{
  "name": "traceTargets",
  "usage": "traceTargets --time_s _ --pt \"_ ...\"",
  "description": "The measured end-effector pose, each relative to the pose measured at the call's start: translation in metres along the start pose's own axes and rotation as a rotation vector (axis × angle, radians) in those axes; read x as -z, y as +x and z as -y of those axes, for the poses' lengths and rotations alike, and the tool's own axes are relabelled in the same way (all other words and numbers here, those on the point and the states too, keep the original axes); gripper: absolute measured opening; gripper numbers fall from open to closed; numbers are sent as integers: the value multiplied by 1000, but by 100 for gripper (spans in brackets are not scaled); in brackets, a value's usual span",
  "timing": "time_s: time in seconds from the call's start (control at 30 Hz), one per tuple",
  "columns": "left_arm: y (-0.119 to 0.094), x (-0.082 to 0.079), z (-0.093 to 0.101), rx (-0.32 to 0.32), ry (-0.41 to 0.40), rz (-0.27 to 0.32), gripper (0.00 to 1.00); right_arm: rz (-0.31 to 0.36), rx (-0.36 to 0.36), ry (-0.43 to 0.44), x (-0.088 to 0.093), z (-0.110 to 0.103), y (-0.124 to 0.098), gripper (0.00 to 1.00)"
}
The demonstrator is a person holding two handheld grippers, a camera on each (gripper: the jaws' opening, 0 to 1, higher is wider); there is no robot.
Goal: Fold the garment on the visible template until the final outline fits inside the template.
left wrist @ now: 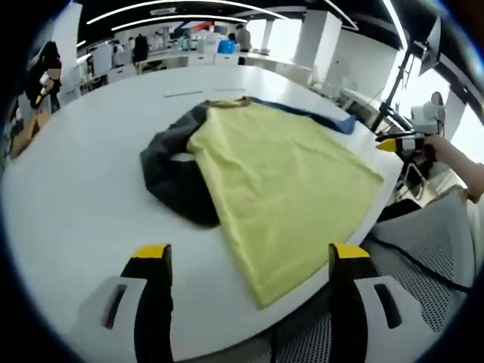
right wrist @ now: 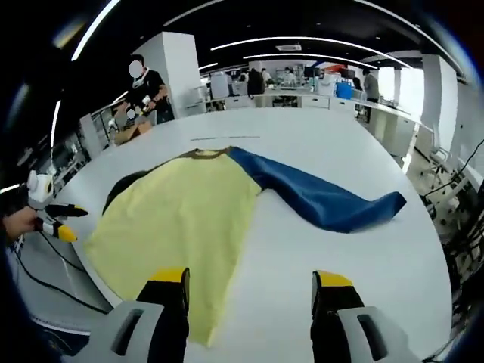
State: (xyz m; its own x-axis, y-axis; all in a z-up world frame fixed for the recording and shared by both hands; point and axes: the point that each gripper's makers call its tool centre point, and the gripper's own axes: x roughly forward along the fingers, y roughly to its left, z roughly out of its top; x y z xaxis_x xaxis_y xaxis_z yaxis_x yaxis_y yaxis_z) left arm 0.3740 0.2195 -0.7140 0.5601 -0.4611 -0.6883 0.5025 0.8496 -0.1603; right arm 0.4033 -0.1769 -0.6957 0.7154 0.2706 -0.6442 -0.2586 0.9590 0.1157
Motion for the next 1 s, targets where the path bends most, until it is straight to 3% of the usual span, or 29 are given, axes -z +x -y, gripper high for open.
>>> traceTargets --time_s 0.33,0.53,1.0 --pt "-1 -13 0 6 2 73 99 64 69 18 -30 53 -3 64" --pt "0 -17 2 15 -1 93 99 87 95 7 -47 74 -2 64" --pt "-3 -31 2 15 19 147 98 119 185 48 -61 146 10 53"
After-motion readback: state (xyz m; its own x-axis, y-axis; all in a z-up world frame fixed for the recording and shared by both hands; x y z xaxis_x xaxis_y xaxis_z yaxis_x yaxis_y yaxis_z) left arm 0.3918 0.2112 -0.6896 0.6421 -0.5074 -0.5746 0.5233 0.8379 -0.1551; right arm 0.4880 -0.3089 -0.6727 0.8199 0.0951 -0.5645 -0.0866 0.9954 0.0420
